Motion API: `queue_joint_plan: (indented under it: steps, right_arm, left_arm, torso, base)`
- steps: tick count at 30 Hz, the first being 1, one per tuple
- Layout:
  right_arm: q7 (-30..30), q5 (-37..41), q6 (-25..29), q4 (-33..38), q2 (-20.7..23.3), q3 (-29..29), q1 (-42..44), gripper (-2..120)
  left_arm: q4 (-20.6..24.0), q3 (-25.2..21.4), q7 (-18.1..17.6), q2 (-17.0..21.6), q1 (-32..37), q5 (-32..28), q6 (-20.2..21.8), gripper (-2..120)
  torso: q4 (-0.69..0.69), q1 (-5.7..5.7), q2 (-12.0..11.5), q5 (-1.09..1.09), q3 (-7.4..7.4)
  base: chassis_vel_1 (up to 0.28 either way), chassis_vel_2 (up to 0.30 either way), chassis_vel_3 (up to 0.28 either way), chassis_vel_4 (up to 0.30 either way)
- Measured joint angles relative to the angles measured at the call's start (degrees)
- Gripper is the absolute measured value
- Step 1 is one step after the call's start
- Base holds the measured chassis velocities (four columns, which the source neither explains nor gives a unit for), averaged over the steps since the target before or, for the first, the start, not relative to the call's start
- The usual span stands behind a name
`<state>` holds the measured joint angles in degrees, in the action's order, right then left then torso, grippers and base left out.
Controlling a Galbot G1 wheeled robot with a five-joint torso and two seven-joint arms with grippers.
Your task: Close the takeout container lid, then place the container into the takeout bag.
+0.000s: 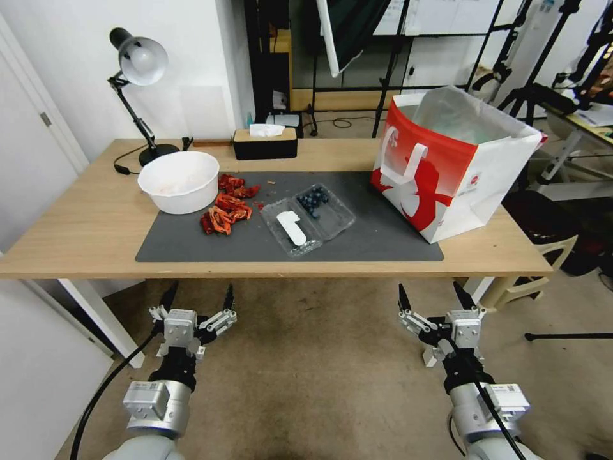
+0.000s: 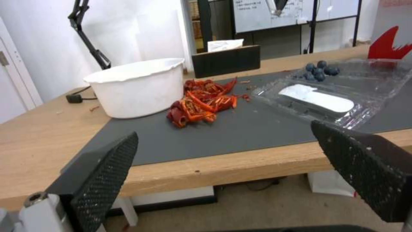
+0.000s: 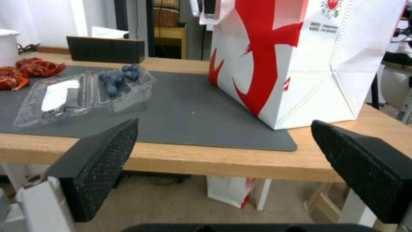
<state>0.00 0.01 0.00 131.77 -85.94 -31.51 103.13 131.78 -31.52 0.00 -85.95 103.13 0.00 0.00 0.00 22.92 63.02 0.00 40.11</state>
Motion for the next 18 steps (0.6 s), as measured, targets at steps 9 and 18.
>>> queue_joint_plan:
  steps: [9,18]
  right_arm:
    - [0.0,0.0,0.0,0.0,0.0,0.0,0.0,100]
    - [-7.0,-2.4,-2.1,-7.1,3.9,4.3,-5.0,100]
  left_arm:
    - [0.0,0.0,0.0,0.0,0.0,0.0,0.0,100]
    - [-8.4,3.9,-3.5,6.8,-5.9,-8.5,0.3,100]
  torso:
    - [0.00,0.00,0.0,0.00,0.00]
    - [-0.04,0.01,0.0,-0.05,0.01]
  base:
    - [0.000,0.000,0.000,0.000]
    - [0.000,0.000,0.000,0.000]
